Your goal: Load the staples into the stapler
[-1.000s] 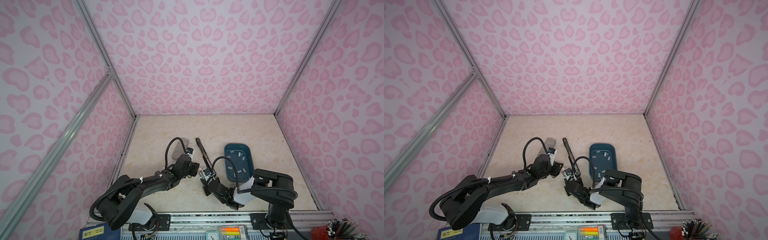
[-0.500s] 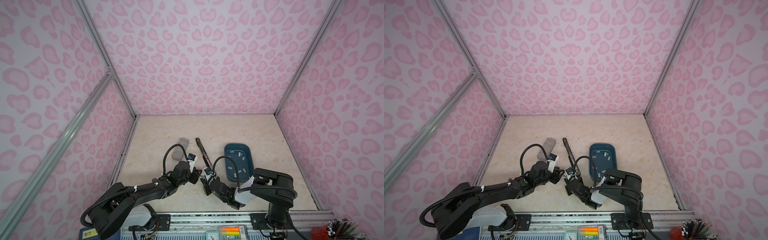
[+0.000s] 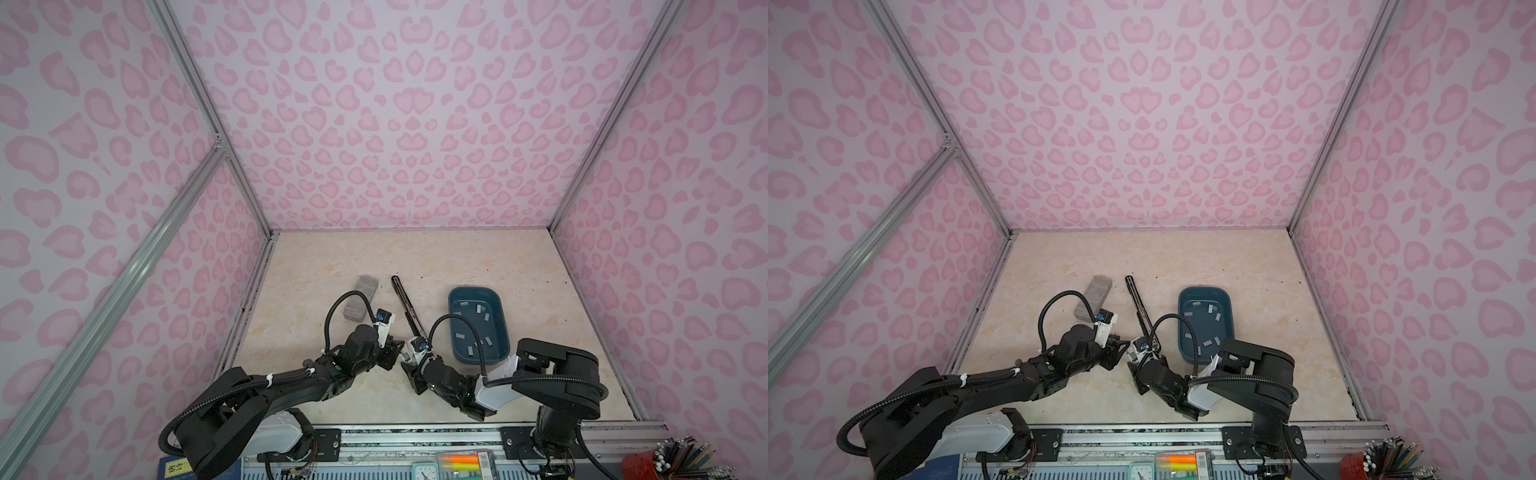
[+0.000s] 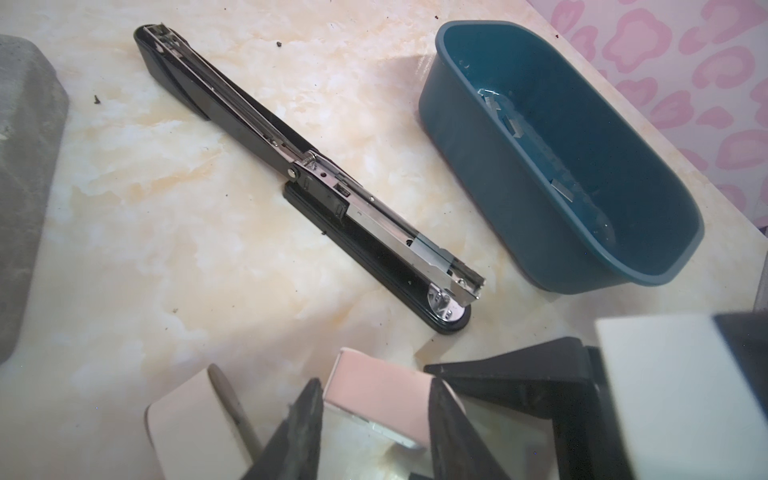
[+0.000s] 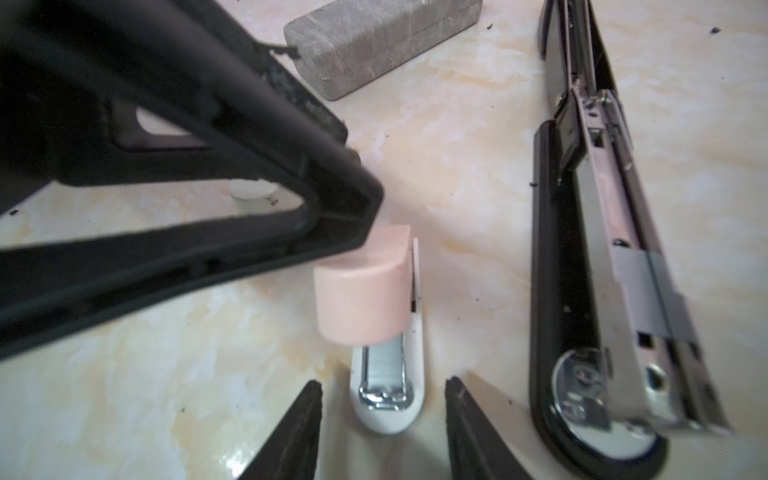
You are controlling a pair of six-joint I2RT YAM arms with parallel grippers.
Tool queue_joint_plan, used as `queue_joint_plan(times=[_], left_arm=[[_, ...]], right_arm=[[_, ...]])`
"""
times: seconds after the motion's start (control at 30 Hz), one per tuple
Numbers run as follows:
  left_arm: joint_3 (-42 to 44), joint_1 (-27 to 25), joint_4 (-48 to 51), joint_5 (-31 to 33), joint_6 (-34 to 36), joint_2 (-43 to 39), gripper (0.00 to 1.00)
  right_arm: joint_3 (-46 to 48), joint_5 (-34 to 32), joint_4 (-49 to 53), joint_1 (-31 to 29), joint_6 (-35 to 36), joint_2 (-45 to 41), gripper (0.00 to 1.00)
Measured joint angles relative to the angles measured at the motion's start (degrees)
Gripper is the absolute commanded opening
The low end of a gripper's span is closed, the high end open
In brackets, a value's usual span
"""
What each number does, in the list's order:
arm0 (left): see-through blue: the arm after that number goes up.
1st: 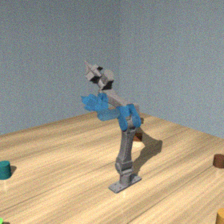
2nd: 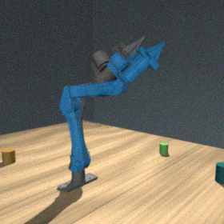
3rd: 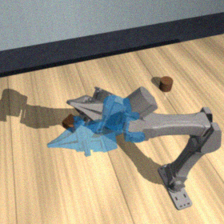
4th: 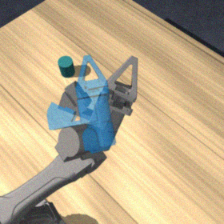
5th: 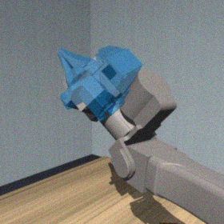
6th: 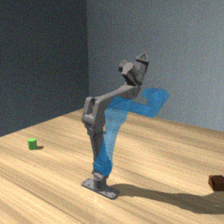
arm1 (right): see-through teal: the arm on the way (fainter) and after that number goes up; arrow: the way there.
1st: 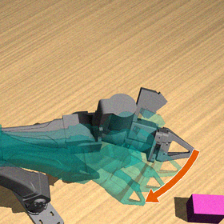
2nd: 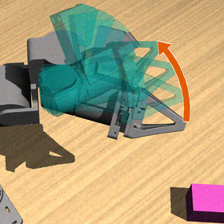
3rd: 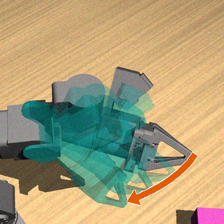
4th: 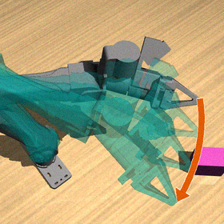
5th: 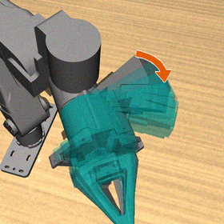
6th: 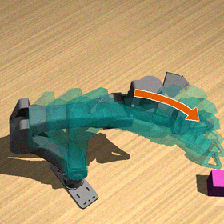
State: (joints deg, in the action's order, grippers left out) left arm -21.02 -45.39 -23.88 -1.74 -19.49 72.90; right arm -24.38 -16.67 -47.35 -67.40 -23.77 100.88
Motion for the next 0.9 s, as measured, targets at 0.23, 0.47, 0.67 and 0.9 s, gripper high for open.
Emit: queue_joint_plan(times=[0.23,0.47,0.67,0.9], left_arm=[[0.52,-0.11,-0.09,-0.42,0.00,-0.17,0.43],[1.05,-0.42,-0.26,-0.90,0.24,0.17,0.43],[1.20,-0.72,-0.70,-1.05,0.63,1.60,0.41],[1.57,-0.94,-2.21,-1.03,0.61,2.67,0.40]], right_arm=[[1.49,-0.48,4.33,-0.48,0.61,-9.88,0.45],[0.59,-0.74,8.48,-0.52,2.01,-16.98,0.35],[-2.32,-1.33,11.06,0.48,2.64,-16.02,0.28],[-3.91,-1.07,12.50,1.55,2.93,-11.82,0.27]])
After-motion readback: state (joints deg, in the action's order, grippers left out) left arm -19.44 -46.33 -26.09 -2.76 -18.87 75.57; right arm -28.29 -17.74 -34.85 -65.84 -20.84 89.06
